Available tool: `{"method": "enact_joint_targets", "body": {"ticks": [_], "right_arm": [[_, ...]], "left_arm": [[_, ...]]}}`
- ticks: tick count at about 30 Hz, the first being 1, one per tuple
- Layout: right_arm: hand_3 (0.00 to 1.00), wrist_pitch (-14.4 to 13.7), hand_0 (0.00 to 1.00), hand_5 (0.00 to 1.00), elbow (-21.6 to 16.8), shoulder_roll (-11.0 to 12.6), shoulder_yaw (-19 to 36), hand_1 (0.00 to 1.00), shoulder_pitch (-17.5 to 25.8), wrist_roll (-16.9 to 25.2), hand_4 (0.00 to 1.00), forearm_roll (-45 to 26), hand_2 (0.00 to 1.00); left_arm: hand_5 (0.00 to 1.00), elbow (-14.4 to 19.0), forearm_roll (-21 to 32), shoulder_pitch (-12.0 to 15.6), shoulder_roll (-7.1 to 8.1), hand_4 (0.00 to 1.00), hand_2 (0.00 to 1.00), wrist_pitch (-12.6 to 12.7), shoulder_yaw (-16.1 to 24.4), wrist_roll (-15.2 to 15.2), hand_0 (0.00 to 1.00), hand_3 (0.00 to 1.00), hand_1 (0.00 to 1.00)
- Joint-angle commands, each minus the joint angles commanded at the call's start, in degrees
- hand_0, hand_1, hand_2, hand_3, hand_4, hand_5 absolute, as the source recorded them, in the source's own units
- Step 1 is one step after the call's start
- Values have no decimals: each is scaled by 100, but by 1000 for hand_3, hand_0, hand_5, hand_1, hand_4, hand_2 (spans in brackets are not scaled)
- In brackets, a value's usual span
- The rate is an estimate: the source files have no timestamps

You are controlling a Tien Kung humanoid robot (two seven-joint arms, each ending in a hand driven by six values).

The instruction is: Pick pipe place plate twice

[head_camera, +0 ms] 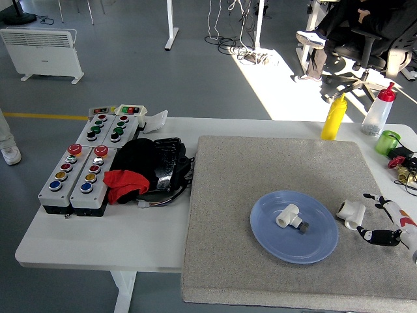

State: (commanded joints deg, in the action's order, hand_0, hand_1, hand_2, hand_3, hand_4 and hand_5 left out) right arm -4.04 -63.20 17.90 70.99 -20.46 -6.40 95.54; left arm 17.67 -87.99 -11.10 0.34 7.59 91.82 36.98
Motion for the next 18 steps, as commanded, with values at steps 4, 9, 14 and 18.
{"method": "enact_joint_targets", "body": {"ticks": [4,9,14,18], "right_arm": [[879,9,998,240,186,-80,-72,920,-119,104,732,-72,974],[875,37,998,243,487,-183,-141,919,-297,255,733,-89,971],[868,70,994,239,747,-215,-212,918,-448,360,731,-88,958],[795,152,951,236,909,-205,-248,871,-544,466,726,-73,889]], "left_arm": [[998,1,-9,12,-5,296,607,-2,1,0,651,604,613],[998,6,-25,27,-11,295,609,-5,8,0,651,604,613],[998,7,-28,34,-12,294,609,-9,8,0,651,605,613],[998,-1,1,18,-6,294,610,-12,-11,0,651,604,613]]}}
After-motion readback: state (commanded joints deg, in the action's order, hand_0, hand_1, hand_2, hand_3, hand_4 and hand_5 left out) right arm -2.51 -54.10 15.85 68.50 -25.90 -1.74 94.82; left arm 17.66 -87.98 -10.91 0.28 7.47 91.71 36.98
